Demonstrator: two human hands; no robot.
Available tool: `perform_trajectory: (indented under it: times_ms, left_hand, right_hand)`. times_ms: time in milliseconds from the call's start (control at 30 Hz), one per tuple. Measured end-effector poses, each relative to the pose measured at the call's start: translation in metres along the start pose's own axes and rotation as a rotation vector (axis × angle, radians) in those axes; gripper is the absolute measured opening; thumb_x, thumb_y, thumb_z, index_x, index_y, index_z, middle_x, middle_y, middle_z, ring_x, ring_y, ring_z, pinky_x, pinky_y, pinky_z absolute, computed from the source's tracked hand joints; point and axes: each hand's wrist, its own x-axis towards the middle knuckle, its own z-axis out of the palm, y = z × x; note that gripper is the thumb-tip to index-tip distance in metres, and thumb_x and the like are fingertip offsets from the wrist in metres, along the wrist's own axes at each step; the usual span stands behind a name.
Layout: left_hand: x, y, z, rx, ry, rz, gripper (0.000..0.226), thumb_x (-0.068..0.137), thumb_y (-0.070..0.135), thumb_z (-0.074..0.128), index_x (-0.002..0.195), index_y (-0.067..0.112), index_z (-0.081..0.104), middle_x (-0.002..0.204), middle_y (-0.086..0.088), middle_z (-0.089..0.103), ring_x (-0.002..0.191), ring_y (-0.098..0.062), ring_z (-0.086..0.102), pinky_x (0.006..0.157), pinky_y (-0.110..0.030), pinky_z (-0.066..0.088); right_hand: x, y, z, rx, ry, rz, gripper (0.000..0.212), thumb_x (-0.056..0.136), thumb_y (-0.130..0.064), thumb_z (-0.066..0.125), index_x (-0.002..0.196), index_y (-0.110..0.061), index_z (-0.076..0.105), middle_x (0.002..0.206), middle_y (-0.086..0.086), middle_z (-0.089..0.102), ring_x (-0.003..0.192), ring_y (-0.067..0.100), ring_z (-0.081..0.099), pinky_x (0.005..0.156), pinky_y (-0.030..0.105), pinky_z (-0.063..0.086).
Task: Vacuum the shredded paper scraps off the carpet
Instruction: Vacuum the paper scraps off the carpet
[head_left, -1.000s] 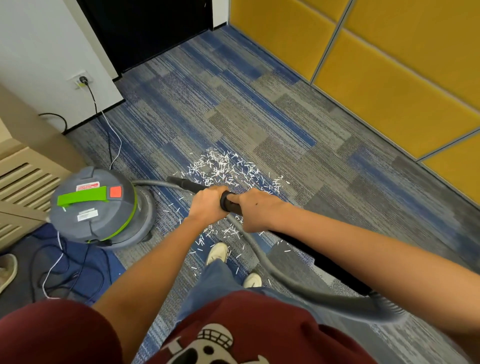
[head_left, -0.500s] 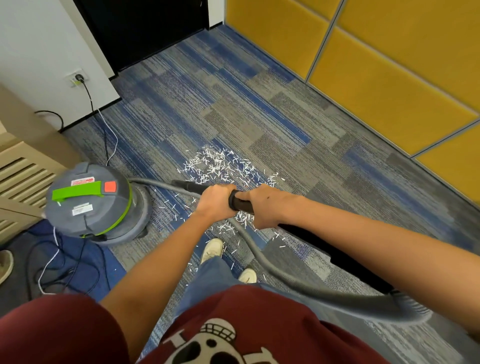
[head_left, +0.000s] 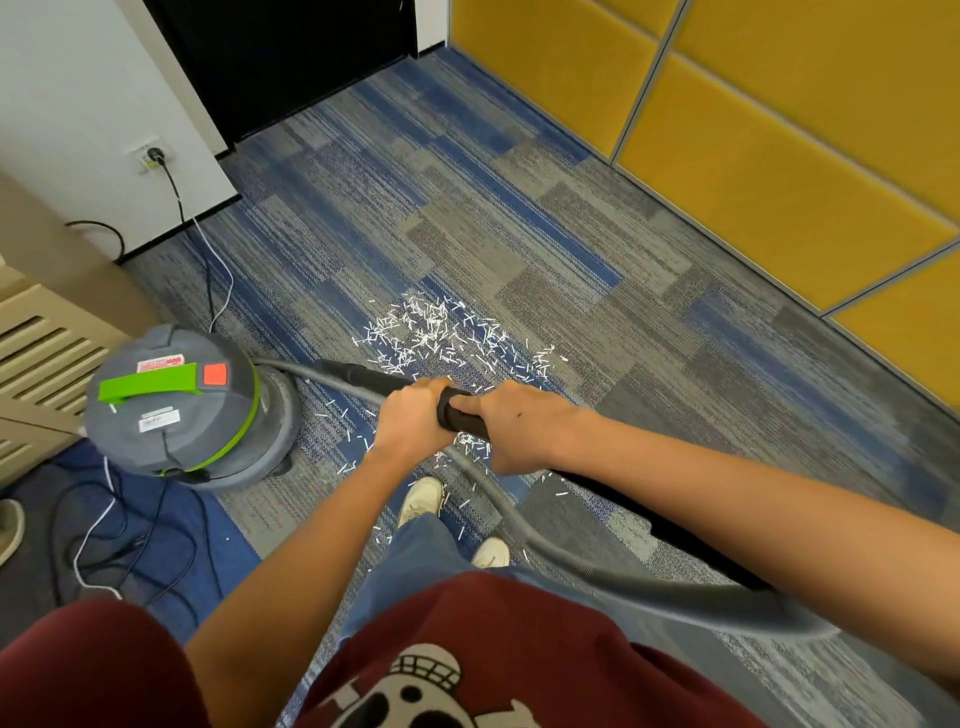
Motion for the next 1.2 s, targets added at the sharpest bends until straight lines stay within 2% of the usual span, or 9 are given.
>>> perform_trajectory:
  times_ms: [233,300,367,467,533,600,833,967,1200]
  left_hand:
    - [0.015,-0.006,-0.017,0.131,-0.110,0.042,0.022,0.075,0.025,0.065,0.095,0.017,0.061,0.080,-0.003,0.067,0.077,-0.025,0.063,0.065,-0.027,0.044]
    - [0.021,-0.003,-0.017,0.101,-0.115,0.042,0.019,0.074,0.022,0.065,0.091,0.018,0.059,0.077,-0.002,0.065,0.073,-0.023,0.060,0.066,-0.028,0.046]
    - [0.026,-0.002,-0.014,0.039,-0.102,0.023,0.020,0.074,0.018,0.067,0.093,0.017,0.060,0.080,-0.002,0.066,0.069,-0.019,0.056,0.066,-0.026,0.045]
    - [0.031,-0.003,-0.007,-0.069,-0.085,0.003,0.023,0.074,0.010,0.066,0.095,0.014,0.062,0.086,-0.004,0.065,0.071,-0.020,0.057,0.070,-0.030,0.049]
    - [0.036,-0.001,-0.003,-0.086,-0.090,0.015,0.022,0.074,0.009,0.065,0.096,0.013,0.062,0.089,-0.006,0.065,0.076,-0.024,0.061,0.074,-0.035,0.053]
    - [0.041,0.003,-0.001,-0.099,-0.112,0.017,0.023,0.075,0.009,0.065,0.098,0.012,0.063,0.090,-0.006,0.064,0.080,-0.025,0.063,0.074,-0.033,0.052]
    - [0.059,0.018,0.001,-0.138,-0.121,0.037,0.024,0.080,0.009,0.064,0.104,0.014,0.063,0.092,-0.001,0.062,0.077,-0.018,0.057,0.067,-0.024,0.043]
    - [0.072,0.024,0.001,-0.153,-0.155,0.072,0.025,0.080,0.005,0.063,0.104,0.014,0.062,0.092,-0.002,0.062,0.076,-0.018,0.059,0.070,-0.029,0.049]
    - [0.089,0.028,0.001,-0.145,-0.183,0.103,0.021,0.082,0.008,0.063,0.102,0.014,0.061,0.094,-0.003,0.064,0.074,-0.018,0.060,0.064,-0.024,0.045]
  right_hand:
    - [0.004,0.004,-0.012,0.118,-0.029,-0.033,0.057,0.083,-0.006,0.056,0.136,-0.020,0.044,0.080,-0.001,0.044,0.055,0.008,0.046,0.044,0.017,0.038]
    - [0.007,0.008,-0.015,0.124,-0.006,-0.020,0.054,0.082,-0.006,0.058,0.133,-0.022,0.047,0.084,0.000,0.048,0.060,0.012,0.051,0.051,0.020,0.045]
    - [0.012,0.008,-0.012,0.117,0.008,0.009,0.052,0.082,-0.006,0.059,0.131,-0.021,0.048,0.091,0.003,0.052,0.068,0.016,0.055,0.059,0.024,0.051]
    - [0.019,0.002,-0.003,0.075,0.038,0.037,0.050,0.085,-0.005,0.056,0.132,-0.016,0.046,0.093,0.004,0.049,0.068,0.013,0.051,0.057,0.023,0.048]
    - [0.023,0.001,-0.001,0.070,0.048,0.060,0.052,0.085,-0.007,0.057,0.135,-0.016,0.043,0.094,0.004,0.047,0.074,0.015,0.053,0.066,0.026,0.052]
    - [0.024,0.005,-0.002,0.074,0.047,0.090,0.053,0.085,-0.010,0.059,0.135,-0.016,0.044,0.097,0.004,0.049,0.079,0.018,0.056,0.073,0.028,0.055]
    - [0.024,0.022,-0.011,0.111,0.061,0.160,0.049,0.085,-0.008,0.057,0.132,-0.015,0.046,0.095,0.005,0.051,0.079,0.020,0.057,0.077,0.033,0.057]
    - [0.027,0.026,-0.014,0.111,0.091,0.184,0.049,0.086,-0.006,0.053,0.134,-0.014,0.044,0.085,0.003,0.044,0.077,0.020,0.053,0.072,0.028,0.053]
    - [0.034,0.030,-0.018,0.118,0.105,0.247,0.050,0.085,-0.009,0.057,0.134,-0.013,0.044,0.079,0.000,0.043,0.076,0.019,0.052,0.066,0.026,0.049]
